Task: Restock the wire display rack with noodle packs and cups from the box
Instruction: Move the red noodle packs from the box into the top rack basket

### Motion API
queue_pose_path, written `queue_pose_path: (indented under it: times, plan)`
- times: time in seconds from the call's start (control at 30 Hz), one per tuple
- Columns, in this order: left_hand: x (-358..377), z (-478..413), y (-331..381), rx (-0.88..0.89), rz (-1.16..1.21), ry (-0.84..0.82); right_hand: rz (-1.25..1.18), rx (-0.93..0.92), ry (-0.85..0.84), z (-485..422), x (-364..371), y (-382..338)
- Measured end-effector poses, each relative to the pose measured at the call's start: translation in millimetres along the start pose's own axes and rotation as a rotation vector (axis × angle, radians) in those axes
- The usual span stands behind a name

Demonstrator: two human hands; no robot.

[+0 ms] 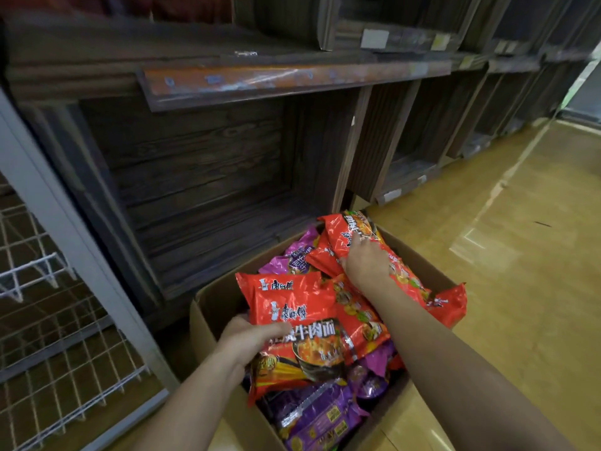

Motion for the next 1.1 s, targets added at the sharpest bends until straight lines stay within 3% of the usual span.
queue_pose_path:
  times: [0.1, 0.2, 0.37, 0.47, 0.6, 0.7, 0.87, 1.0, 1.1]
  plan:
    - [-10.4, -0.4, -0.6, 0.011, -0.007, 0.040, 0.170, 0.013, 0.030, -8.3, 7.2, -6.2]
    - [-22.9, -7.9, -2.9, 0.009, 0.017, 0.091, 0.192, -0.014, 0.083, -4.9, 8.9, -14.9]
    - [-18.0, -11.8, 1.0, 0.037, 0.003, 0.065, -0.072, -0.054, 0.313, 7.5, -25.5, -20.6]
    - [-18.8, -17.1, 7.2, 0.089, 0.043, 0.140, -0.246, -0.157, 0.330, 25.0, -42.1, -36.9]
    - [-22.6, -14.2, 13.6, 0.143, 0.140, 0.252, -0.600, -0.217, 0.209, 58.1, -66.0, -52.2]
    - [-25.6, -15.3, 13.2, 0.156, 0.188, 0.296, -0.592, -0.201, 0.142, 79.4, -76.7, -65.3]
    - [-28.2, -10.2, 12.5, 0.137, 0.233, 0.267, -0.850, -0.265, -0.404, 97.5, -32.0, -80.2]
    - [-27.6, -9.3, 15.4, 0.148, 0.235, 0.232, -0.676, -0.486, -0.272, 92.2, -28.3, -67.8]
    - [-26.9, -6.3, 22.5, 0.190, 0.213, 0.227, -0.905, -0.448, -0.496, 99.3, -17.4, -61.5]
Point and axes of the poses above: each hand's wrist, its own z-axis away from the middle knuckle, its own x-axis out of the palm, y = z × x, the point moved 9 cm from there along -z, towards the middle knuckle, and after that the axes turned 2 degrees about x, right-handed, at the moved point
